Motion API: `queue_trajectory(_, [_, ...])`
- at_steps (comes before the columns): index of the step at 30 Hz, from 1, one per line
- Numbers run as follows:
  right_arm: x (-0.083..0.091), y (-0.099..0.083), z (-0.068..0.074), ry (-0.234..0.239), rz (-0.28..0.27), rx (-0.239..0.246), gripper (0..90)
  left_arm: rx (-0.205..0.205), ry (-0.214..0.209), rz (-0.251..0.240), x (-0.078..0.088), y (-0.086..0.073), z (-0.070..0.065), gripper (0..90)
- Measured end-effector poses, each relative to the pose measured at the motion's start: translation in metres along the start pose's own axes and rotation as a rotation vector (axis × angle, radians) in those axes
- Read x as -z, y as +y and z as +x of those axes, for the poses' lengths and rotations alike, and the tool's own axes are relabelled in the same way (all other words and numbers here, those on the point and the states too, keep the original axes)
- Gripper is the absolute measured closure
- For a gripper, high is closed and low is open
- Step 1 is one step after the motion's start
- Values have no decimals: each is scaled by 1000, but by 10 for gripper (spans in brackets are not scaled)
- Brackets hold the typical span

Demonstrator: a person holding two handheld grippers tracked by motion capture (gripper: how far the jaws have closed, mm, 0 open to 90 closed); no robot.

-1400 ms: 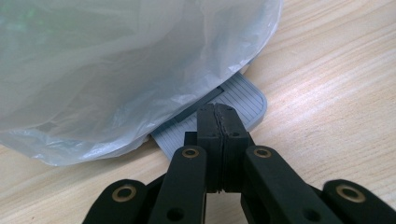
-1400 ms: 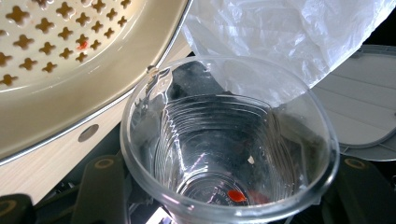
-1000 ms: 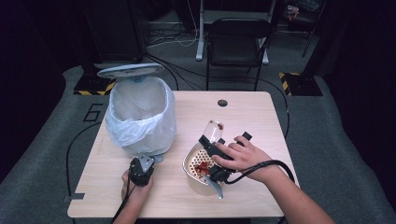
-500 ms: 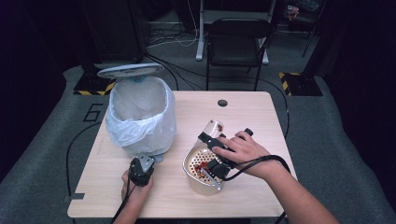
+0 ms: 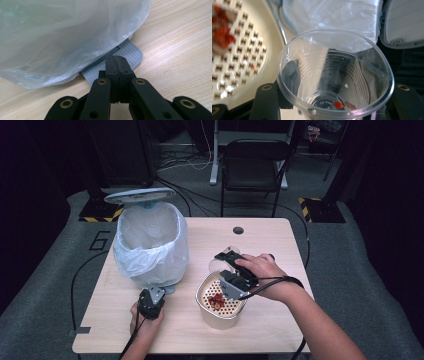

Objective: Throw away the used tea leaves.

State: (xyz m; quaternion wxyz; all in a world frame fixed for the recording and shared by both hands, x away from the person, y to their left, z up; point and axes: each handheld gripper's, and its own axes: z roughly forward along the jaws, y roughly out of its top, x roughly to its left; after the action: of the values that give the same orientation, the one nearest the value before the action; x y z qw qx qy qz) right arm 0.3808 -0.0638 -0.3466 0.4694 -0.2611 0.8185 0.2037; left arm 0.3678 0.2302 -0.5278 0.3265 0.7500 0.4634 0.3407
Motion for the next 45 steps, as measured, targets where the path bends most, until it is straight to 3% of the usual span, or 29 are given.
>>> queue_trajectory(3, [-1,-7,-2,4,-48,-120,380,-1,0,0,0,0,0,892])
queue_trajectory(8, [-3,-21,-7,13,-143,-393,379,-1,1,0,0,0,0,892])
queue_trajectory(9, [-3,-24,-8,21,-154,-425,379,0,0,0,0,0,0,892])
queue_trajectory(12, [-4,-33,-15,47,-206,-585,380,-1,6,-6,0,0,0,892])
queue_trajectory(13, [-4,-37,-17,60,-237,-663,380,-2,-1,1,0,0,0,892])
queue_trajectory(14, [-4,-40,-19,51,-249,-690,380,0,-1,-1,0,0,0,892])
queue_trajectory(17, [-4,-49,-25,63,-310,-846,380,1,-2,0,0,0,0,892])
queue_trajectory(20, [-5,-55,-31,84,-345,-963,377,0,-1,0,0,0,0,892])
queue_trajectory(24, [-6,-60,-36,112,-386,-1082,377,-1,-5,4,0,0,0,892])
queue_trajectory(30, [-6,-57,-41,154,-394,-1148,377,0,0,-1,0,0,0,892])
queue_trajectory(36, [-6,-50,-51,156,-394,-1193,377,-2,-5,7,0,0,0,892])
queue_trajectory(41, [-4,-42,-70,152,-414,-1229,375,11,-6,-2,0,0,0,892])
queue_trajectory(45, [-5,-32,-91,158,-386,-1228,376,-6,-2,-2,0,0,1,892])
